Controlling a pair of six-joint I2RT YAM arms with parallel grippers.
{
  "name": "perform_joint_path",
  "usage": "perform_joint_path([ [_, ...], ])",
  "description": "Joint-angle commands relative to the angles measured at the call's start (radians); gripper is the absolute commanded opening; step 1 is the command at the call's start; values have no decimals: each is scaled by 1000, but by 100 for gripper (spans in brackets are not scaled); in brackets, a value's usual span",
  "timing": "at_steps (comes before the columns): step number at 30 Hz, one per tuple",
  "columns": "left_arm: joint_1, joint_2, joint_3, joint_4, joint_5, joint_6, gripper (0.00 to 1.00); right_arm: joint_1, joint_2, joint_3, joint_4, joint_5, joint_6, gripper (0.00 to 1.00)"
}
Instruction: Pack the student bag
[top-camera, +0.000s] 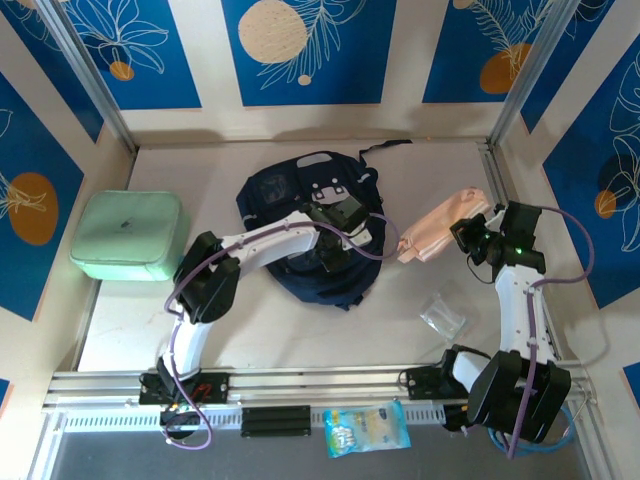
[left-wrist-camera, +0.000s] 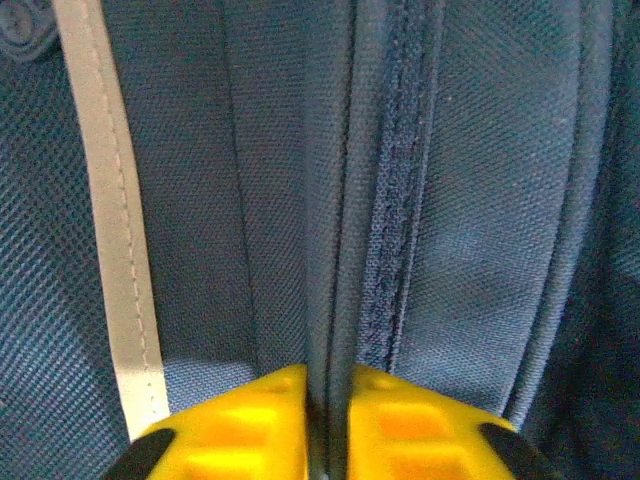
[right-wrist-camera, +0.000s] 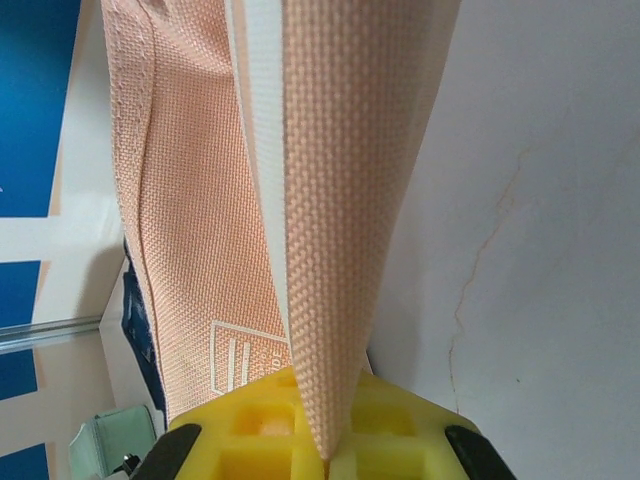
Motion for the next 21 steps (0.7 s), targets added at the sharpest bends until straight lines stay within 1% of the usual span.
perform_joint_path([
  [1,10,-61,26,-41,-26,16,0,-1,-34,12,-5,-54,10,0],
  [6,23,-155,7,3,-54,-17,0,-4,-47,-4,26,-115,1,0],
  [11,35,-288,-52,141,-86,-60,0,32,-48,-27,71,-180,16,0],
  [14,37,-348,-77,217,-95,-83,0,106,-46,-38,92,-178,39,0],
  [18,37,-398,-85,290,-49,-100,0,261,-20,-57,155,-136,104,0],
  [21,36,-406,-66,314,-11,-109,0,378,25,-60,223,-90,171,0],
])
